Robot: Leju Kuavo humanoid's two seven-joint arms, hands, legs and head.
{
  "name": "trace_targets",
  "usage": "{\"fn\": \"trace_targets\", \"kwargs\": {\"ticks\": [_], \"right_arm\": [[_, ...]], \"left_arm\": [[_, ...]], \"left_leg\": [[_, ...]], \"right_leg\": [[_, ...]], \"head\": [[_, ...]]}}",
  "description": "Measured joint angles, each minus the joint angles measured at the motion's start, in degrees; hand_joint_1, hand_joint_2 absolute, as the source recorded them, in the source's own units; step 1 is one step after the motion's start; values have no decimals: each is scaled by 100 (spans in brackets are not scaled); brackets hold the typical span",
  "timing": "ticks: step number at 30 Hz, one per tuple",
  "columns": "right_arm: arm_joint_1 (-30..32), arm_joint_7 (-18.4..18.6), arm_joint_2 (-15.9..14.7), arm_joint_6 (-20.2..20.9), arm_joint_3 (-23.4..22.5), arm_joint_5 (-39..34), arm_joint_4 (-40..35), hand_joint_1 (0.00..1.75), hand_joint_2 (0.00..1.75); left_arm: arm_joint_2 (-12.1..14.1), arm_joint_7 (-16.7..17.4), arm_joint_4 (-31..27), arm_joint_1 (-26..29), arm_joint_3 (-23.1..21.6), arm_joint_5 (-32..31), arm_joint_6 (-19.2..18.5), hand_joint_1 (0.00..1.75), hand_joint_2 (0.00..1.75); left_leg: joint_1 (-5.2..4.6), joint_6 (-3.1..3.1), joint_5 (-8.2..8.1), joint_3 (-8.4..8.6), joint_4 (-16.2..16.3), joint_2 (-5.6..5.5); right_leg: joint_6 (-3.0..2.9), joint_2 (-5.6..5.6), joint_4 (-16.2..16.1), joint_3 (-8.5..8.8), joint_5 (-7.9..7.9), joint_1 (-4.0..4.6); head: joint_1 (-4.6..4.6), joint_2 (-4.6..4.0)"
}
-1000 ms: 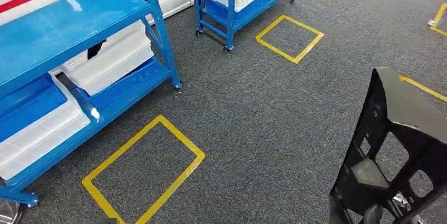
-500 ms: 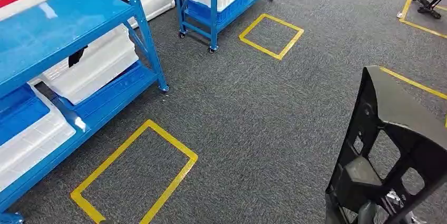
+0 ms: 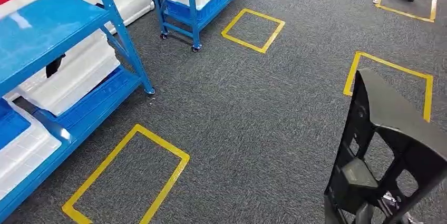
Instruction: Take the parts from the cabinet and place them on the table.
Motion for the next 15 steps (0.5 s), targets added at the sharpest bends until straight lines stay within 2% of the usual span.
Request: {"fn": "trace_targets", "kwargs": {"ticks": [1,2,4,5,6,7,8,9,10,11,14,15], "right_arm": [[2,-15,4,18,0,-9,-2,175,175],[-19,-13,4,35,-2,-17,0,175,175],[-20,-9,7,57,-2,-26,2,175,175],[-20,-7,7,57,-4,-39,11,175,175],[-20,-4,7,61,-4,-52,15,175,175],[-20,-2,7,77,-7,-70,18,175,175],[-21,2,7,83,-7,-87,18,175,175],[-22,7,7,88,-7,-101,18,175,175],[-23,9,7,88,-7,-105,18,175,175],[-36,18,7,88,-9,-107,18,175,175],[-5,22,7,96,-11,-120,18,175,175],[-4,28,7,96,-11,-120,18,175,175]], "left_arm": [[53,24,-2,12,2,-2,-49,0,0],[59,52,-5,22,2,-7,-99,0,0],[75,112,-9,60,2,-28,-140,0,0],[75,131,-9,83,2,-33,-147,0,0],[75,147,-9,96,2,-44,-147,0,0],[75,162,-13,99,2,-52,-149,0,0],[75,173,-24,95,2,-68,-151,0,0],[75,182,-33,95,2,-85,-156,0,0],[75,193,-37,103,2,-101,-158,0,0],[73,203,-37,106,2,-114,-164,0,0],[73,223,-55,94,2,-114,-166,0,0],[57,223,-55,75,2,-114,-173,0,0]], "left_leg": [[8,-13,-114,-29,135,-206],[10,-17,-342,-174,471,-325],[16,-36,-759,-559,1336,-377],[19,-48,-834,-710,1668,-377],[21,-52,-743,-717,1680,-377],[25,-52,-542,-615,1438,-380],[34,-51,-260,-409,984,-414],[49,-52,-1,-180,484,-528],[79,-40,40,-35,154,-809],[79,-31,-16,-5,22,-907],[33,73,5,-2,68,-726],[76,137,47,-4,5,-642]], "right_leg": [[-7,35,-36,15,18,11],[-36,71,-34,4,28,7],[-40,190,-30,-5,31,17],[-40,265,-20,-7,31,21],[-40,342,-6,-5,31,20],[-38,412,11,-6,29,16],[-24,493,42,-6,20,8],[2,570,81,-11,2,-6],[36,625,125,-38,-20,-15],[64,706,207,-93,-35,14],[173,890,160,-156,36,-25],[194,965,180,-177,39,-18]], "head": [[-6,0],[-28,0],[-34,0],[-37,0],[-37,0],[-34,0],[-37,0],[-37,0],[-34,0],[-39,0],[-41,0],[-52,0]]}}
